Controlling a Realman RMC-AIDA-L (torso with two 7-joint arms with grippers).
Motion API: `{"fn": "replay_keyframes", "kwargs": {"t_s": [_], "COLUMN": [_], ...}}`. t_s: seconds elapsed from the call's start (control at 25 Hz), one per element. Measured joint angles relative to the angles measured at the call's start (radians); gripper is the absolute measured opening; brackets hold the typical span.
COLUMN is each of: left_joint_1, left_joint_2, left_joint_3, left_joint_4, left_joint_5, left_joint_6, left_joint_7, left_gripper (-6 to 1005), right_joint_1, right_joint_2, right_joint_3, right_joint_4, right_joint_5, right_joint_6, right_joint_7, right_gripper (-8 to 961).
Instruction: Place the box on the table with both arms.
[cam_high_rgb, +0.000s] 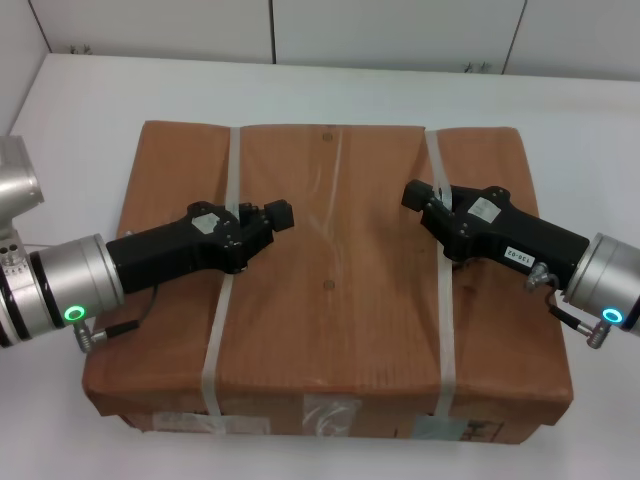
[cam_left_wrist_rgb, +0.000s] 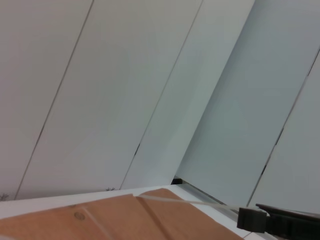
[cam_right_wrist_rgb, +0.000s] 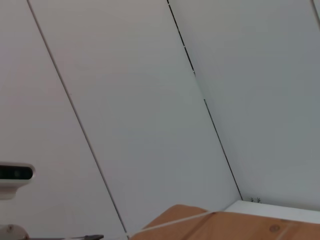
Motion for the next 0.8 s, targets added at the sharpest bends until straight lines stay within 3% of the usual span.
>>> {"fn": "replay_keyframes", "kwargs": {"t_s": [0.8], "left_joint_1": [0.0], "left_joint_2": [-0.009], "left_joint_3": [0.0], "left_joint_4": [-0.022], "left_joint_5": [-0.001], "left_joint_6": [0.001], "left_joint_7": [0.006], "left_gripper": [58], "right_joint_1": [0.0], "right_joint_2": [0.0], "right_joint_3": [0.007], "right_joint_4": [0.0], "right_joint_5": [0.0], "right_joint_6": [-0.009], "right_joint_7": [0.0], "right_gripper": [29]}}
